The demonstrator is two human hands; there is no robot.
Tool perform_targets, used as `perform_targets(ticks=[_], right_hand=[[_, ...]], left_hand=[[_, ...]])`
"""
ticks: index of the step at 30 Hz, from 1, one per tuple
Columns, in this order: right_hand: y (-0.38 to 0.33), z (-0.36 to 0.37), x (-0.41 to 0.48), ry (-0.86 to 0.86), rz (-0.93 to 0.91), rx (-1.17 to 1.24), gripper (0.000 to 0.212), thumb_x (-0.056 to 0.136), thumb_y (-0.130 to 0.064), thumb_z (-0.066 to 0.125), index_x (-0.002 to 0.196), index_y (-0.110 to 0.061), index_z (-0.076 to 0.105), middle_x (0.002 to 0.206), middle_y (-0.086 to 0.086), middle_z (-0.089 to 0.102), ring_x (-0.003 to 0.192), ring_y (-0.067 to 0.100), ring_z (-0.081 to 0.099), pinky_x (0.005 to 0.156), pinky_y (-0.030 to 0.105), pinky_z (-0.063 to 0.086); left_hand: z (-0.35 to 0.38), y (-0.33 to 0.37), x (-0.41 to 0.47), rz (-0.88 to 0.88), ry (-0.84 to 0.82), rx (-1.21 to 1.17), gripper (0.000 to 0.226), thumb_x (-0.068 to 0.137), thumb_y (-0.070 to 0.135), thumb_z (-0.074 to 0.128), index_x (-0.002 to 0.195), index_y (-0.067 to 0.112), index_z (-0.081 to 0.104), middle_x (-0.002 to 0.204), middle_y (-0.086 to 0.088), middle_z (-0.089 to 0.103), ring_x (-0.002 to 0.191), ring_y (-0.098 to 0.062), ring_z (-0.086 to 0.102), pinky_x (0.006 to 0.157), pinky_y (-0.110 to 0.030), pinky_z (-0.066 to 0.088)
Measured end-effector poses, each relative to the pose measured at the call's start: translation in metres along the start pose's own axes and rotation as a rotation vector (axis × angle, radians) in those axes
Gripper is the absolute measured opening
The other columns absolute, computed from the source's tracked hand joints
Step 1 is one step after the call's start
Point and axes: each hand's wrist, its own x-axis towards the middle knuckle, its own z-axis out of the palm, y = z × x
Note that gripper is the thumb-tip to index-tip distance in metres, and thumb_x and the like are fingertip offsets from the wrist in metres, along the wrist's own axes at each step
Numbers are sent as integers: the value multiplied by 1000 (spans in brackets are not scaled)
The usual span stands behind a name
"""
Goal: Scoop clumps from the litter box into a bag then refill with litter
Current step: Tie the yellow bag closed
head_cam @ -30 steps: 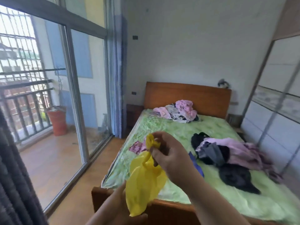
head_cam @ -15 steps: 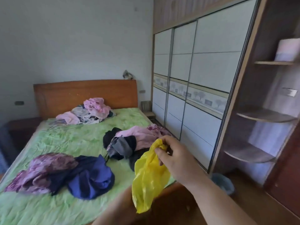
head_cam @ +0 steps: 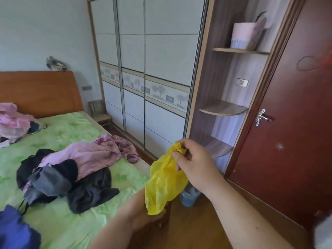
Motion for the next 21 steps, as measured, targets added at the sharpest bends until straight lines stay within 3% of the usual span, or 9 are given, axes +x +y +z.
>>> perform_targets(ticks=[2,4,7,11,14,17,21], right_hand=[[21,0,34,30,27,-4,11,94,-14,61,91,-24,62,66,-6,59,59,11,62,65,30,51],[41,1,70,64,58,-15,9,95,-13,61,93,-22,62,66,-4,59,60,12,62,65,28,50],[69,-3,125,107,111,-57,6,95,-16,61,97,-21,63,69,2,61,61,11,62,65,27,49],[105,-18,185,168,170,-82,6,95,-16,62,99,-20,63,75,11,63,60,9,62,62,21,47],[130,-33,219,205,206,-57,6,94,-13,62,96,-19,63,74,8,62,60,10,60,61,18,48],[160,-54,250,223,212,-60,6,95,-13,61,95,-19,63,76,10,62,61,11,61,61,18,48],[215,-83,287,222,227,-85,5,95,-15,61,94,-20,63,79,16,64,61,10,63,61,17,48]], left_hand=[[4,19,44,0,-21,41,16,76,22,63,85,14,74,89,-13,65,85,-27,61,70,-36,49],[-3,42,94,-28,-19,45,21,88,23,58,102,12,70,97,-14,65,89,-28,63,65,-36,53],[-4,82,160,-76,-109,19,31,92,28,59,117,11,63,109,-18,62,97,-32,61,64,-37,55],[17,124,227,-93,-232,78,29,71,21,78,97,11,70,94,-12,65,89,-26,60,76,-37,50],[34,141,269,-144,-280,93,6,86,14,65,89,9,66,79,-11,65,72,-25,65,63,-34,52],[52,153,318,-209,-262,72,21,101,14,46,90,4,61,74,-13,62,64,-26,64,55,-32,52],[78,161,388,-232,-293,68,26,104,15,40,100,-1,60,78,-16,60,59,-27,61,49,-32,50]])
